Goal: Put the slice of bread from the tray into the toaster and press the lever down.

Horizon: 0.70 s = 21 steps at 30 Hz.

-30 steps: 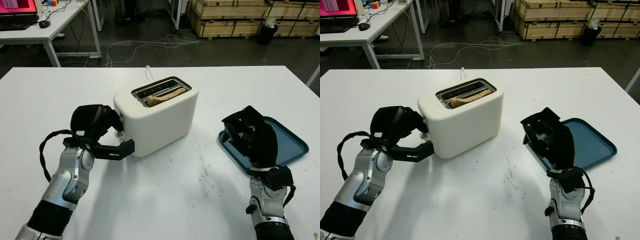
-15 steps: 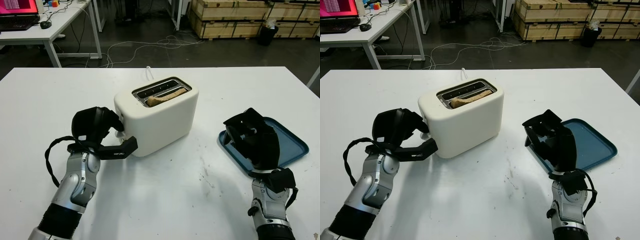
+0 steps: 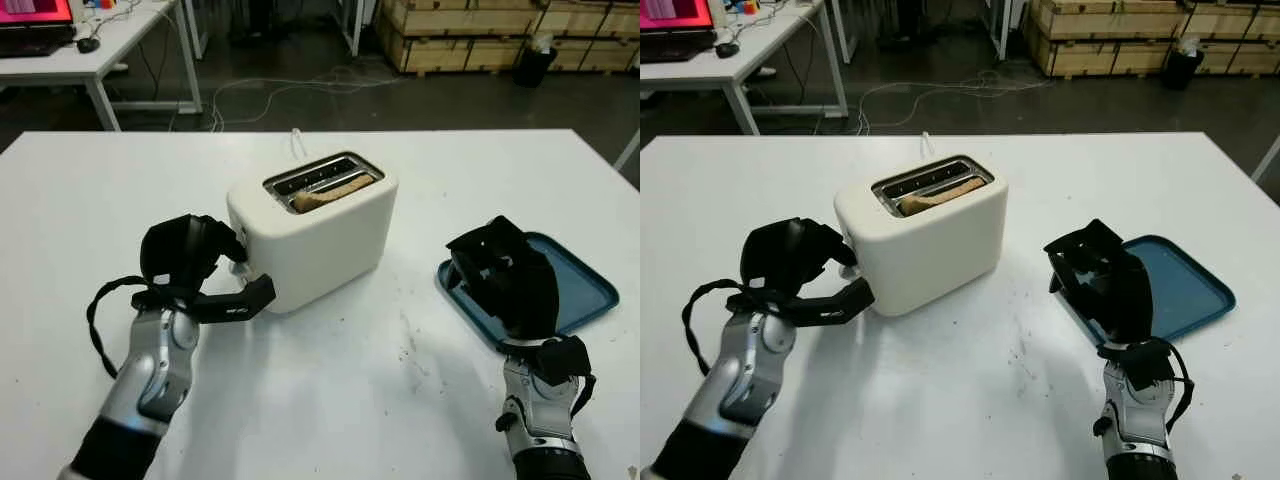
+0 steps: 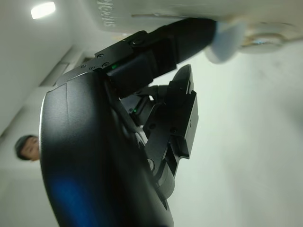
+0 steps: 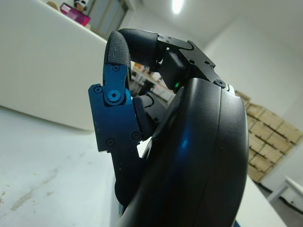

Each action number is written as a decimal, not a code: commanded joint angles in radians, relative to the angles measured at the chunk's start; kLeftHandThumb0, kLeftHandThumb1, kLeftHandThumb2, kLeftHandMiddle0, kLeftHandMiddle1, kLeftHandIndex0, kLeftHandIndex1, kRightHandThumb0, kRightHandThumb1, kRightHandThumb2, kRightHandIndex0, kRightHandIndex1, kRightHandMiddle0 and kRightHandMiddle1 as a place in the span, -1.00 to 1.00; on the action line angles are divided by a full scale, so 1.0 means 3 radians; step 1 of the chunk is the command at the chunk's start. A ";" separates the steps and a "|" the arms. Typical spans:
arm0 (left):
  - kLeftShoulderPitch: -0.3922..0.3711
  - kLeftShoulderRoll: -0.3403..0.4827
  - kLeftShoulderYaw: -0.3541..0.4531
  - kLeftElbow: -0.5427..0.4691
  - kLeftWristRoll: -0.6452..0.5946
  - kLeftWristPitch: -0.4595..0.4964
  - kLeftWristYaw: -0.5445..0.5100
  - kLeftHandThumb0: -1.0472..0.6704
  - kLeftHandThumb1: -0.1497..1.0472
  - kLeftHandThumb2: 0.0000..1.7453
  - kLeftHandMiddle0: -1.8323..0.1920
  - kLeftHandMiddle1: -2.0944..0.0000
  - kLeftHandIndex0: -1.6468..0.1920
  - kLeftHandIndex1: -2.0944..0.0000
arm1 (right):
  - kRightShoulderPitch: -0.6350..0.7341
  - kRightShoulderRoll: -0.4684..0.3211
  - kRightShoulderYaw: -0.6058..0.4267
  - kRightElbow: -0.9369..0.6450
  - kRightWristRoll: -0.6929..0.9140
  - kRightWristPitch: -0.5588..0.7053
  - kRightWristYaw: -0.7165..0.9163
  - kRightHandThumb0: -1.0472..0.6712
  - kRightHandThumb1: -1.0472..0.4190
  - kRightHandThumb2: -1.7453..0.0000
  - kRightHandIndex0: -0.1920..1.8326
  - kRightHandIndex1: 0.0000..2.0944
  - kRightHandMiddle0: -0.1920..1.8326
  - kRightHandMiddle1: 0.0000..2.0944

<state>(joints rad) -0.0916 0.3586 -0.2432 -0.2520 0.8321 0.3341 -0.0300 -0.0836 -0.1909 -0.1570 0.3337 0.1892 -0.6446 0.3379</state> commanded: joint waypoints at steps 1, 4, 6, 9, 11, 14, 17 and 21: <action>0.0077 -0.0127 -0.0222 -0.0219 -0.0188 -0.0066 -0.0345 0.35 0.79 -0.72 -0.01 -0.52 -0.32 0.99 | -0.0085 -0.0074 -0.0005 -0.0069 -0.0066 0.0102 -0.0048 -0.25 -0.83 0.67 0.12 0.67 -0.19 0.67; 0.0099 -0.0188 -0.0082 -0.0436 -0.0263 -0.0110 -0.0226 0.34 0.79 -0.69 -0.08 -0.60 -0.37 0.97 | -0.0104 -0.0100 -0.0009 -0.0117 -0.0024 0.0215 -0.0035 -0.26 -0.83 0.69 0.12 0.67 -0.20 0.67; 0.0101 -0.0232 -0.0006 -0.0542 -0.0305 -0.0134 -0.0162 0.34 0.79 -0.67 -0.11 -0.65 -0.38 0.96 | -0.0117 -0.0124 -0.0006 -0.0157 0.0018 0.0322 -0.0008 -0.28 -0.83 0.70 0.12 0.67 -0.21 0.67; 0.0086 -0.0296 0.0109 -0.0633 -0.0423 -0.0211 -0.0078 0.38 0.79 -0.66 -0.17 -0.66 -0.42 0.95 | -0.0164 -0.0166 -0.0013 -0.0186 0.0099 0.0468 0.0078 -0.28 -0.83 0.69 0.12 0.67 -0.22 0.67; 0.0078 -0.0329 0.0180 -0.0686 -0.0503 -0.0214 -0.0066 0.36 0.79 -0.58 -0.20 -0.67 -0.44 0.94 | -0.0203 -0.0189 -0.0028 -0.0185 0.0121 0.0516 0.0109 -0.29 -0.83 0.68 0.12 0.67 -0.22 0.65; 0.0046 -0.0296 0.0277 -0.0769 -0.0502 -0.0177 -0.0092 0.34 0.78 -0.52 -0.20 -0.67 -0.51 0.90 | -0.0283 -0.0245 -0.0066 -0.0170 0.0143 0.0602 0.0117 -0.28 -0.83 0.67 0.13 0.67 -0.19 0.61; 0.0027 -0.0163 0.0395 -0.0873 -0.0491 -0.0136 -0.0236 0.34 0.79 -0.60 -0.17 -0.67 -0.60 0.81 | -0.0367 -0.0333 -0.0109 -0.0147 0.0136 0.0668 0.0138 -0.28 -0.83 0.66 0.10 0.67 -0.19 0.59; -0.0024 0.0151 0.0639 -0.0983 -0.0619 -0.0111 -0.0593 0.30 0.79 -0.68 -0.10 -0.67 -0.21 -0.22 | -0.0543 -0.0555 -0.0152 -0.0054 0.0012 0.0609 0.0173 -0.31 -0.83 0.63 0.09 0.67 -0.17 0.45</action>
<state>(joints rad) -0.0584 0.3827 -0.0539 -0.5011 0.6680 0.3459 -0.1785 -0.2136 -0.3321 -0.1917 0.3007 0.2096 -0.4572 0.3830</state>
